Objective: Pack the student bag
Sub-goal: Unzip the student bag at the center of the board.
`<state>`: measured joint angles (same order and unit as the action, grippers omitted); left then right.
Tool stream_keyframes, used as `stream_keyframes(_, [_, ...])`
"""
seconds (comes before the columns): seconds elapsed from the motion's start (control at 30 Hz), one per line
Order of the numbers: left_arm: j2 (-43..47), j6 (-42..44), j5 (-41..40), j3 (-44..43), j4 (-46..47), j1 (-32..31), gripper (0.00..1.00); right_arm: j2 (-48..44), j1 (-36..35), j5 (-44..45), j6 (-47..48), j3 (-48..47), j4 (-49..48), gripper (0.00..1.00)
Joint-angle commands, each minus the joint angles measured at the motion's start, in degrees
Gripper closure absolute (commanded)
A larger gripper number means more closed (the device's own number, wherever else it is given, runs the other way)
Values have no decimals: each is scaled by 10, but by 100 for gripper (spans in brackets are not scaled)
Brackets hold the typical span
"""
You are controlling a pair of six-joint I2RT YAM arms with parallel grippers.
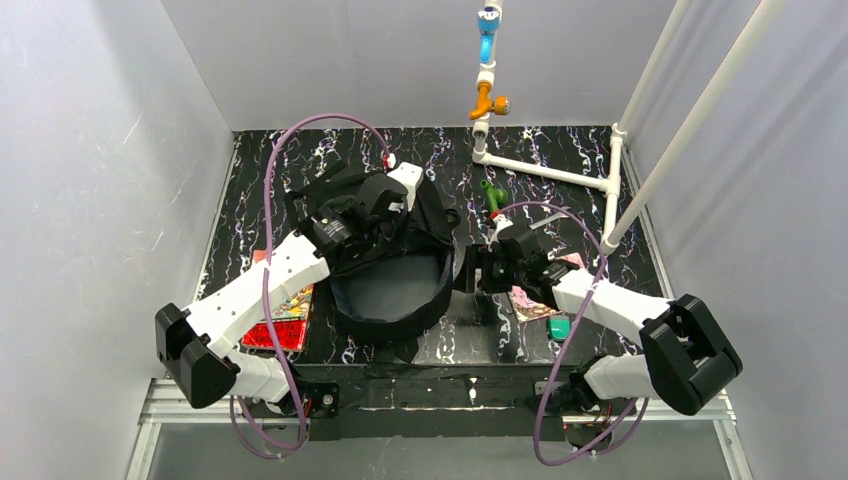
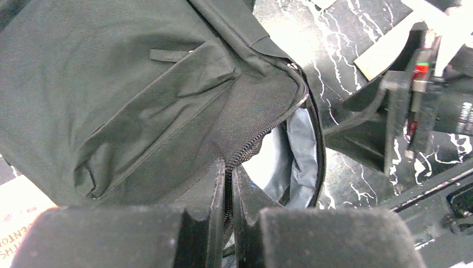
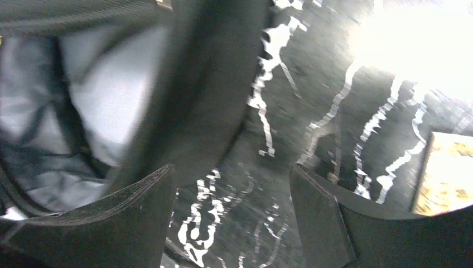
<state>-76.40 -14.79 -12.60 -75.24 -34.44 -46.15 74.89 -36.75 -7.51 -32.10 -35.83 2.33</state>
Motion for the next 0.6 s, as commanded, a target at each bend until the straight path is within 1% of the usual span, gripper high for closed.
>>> stream_keyframes(0.0, [1, 16, -10, -21, -7, 11, 100, -41, -27, -48, -38, 1, -149, 16])
stream_keyframes(0.07, [-1, 9, 20, -11, 4, 17, 100, -36, -32, -45, -65, 15, -204, 10])
stream_keyframes(0.1, [-3, 5, 32, -7, 7, 18, 100, -25, -32, -48, -93, 29, -250, 6])
stream_keyframes(0.13, [-6, -1, 37, -4, 10, 20, 100, -8, -33, -44, -110, 44, -302, 5])
stream_keyframes(0.17, [-8, -4, 41, 2, 15, 22, 100, 21, -36, -28, -122, 51, -333, 5])
stream_keyframes(0.2, [-11, -6, 45, 4, 18, 26, 100, 38, -38, 5, -130, 48, -334, 6])
stream_keyframes(0.27, [-16, -14, 53, 8, 21, 37, 100, 79, -48, 114, -152, 32, -289, 9])
stream_keyframes(0.3, [-20, -17, 60, 8, 23, 44, 100, 88, -49, 152, -165, 26, -273, 12])
stream_keyframes(0.33, [-23, -21, 71, 10, 27, 52, 100, 106, -50, 171, -170, 19, -281, 19])
stream_keyframes(0.37, [-26, -23, 82, 10, 33, 60, 100, 122, -50, 180, -175, 10, -294, 37])
stream_keyframes(0.4, [-31, -27, 93, 11, 37, 70, 100, 139, -50, 191, -180, -9, -293, 52])
stream_keyframes(0.43, [-39, -28, 103, 9, 41, 82, 100, 156, -53, 207, -182, -32, -275, 61])
stream_keyframes(0.53, [-81, -30, 118, -15, 31, 128, 100, 200, -62, 286, -180, -107, -229, 76])
stream_keyframes(0.57, [-103, -33, 118, -34, 16, 146, 100, 209, -62, 313, -201, -120, -223, 83])
